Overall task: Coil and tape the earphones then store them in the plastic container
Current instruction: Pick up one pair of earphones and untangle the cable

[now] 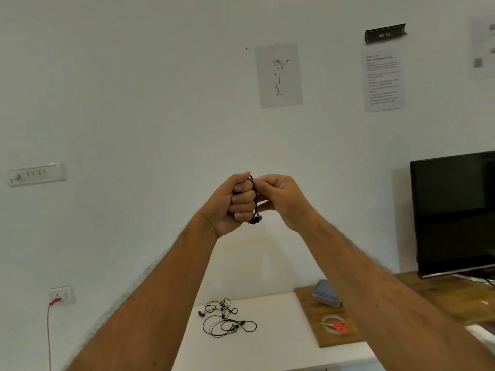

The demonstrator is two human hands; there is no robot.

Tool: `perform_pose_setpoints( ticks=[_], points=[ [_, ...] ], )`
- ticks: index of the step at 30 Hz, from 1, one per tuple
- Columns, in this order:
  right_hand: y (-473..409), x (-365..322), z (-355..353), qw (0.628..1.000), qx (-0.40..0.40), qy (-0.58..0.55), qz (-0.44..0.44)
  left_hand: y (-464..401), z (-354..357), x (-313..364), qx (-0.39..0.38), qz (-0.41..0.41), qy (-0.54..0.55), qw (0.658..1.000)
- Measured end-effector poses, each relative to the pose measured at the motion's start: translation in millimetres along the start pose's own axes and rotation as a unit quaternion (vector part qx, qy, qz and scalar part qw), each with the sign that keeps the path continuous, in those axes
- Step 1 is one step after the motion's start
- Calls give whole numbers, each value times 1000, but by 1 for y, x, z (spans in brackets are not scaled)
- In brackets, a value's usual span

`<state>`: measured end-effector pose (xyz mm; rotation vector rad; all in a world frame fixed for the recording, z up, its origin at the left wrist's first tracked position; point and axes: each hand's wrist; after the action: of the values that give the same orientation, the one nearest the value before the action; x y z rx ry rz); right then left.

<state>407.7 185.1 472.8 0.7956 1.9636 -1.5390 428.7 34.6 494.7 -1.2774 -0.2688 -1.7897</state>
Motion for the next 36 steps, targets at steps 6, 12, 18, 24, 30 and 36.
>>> perform_pose_setpoints(
  ticks=[6,12,18,24,30,36],
  points=[
    [11,7,20,997,-11,-58,47,3,-10,0,15,57,41,997],
    [15,18,30,990,-32,-99,99,5,-23,-5,39,81,46,995],
    [22,42,38,988,-33,-82,128,3,-46,-24,82,88,54,991],
    [34,84,49,973,-62,-107,194,3,-85,-61,103,59,82,990],
    [53,139,68,968,-3,-89,233,-4,-127,-107,170,39,102,979],
    [64,181,78,963,68,-79,250,-17,-156,-144,260,46,57,963]
  ],
)
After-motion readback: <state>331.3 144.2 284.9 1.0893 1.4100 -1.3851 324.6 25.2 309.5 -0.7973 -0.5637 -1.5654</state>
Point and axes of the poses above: each hand's wrist, its own y-axis away from the middle knuckle, its own z-axis out of the palm, x = y × z, and after that the axes turned 14 degrees about y, right-handed
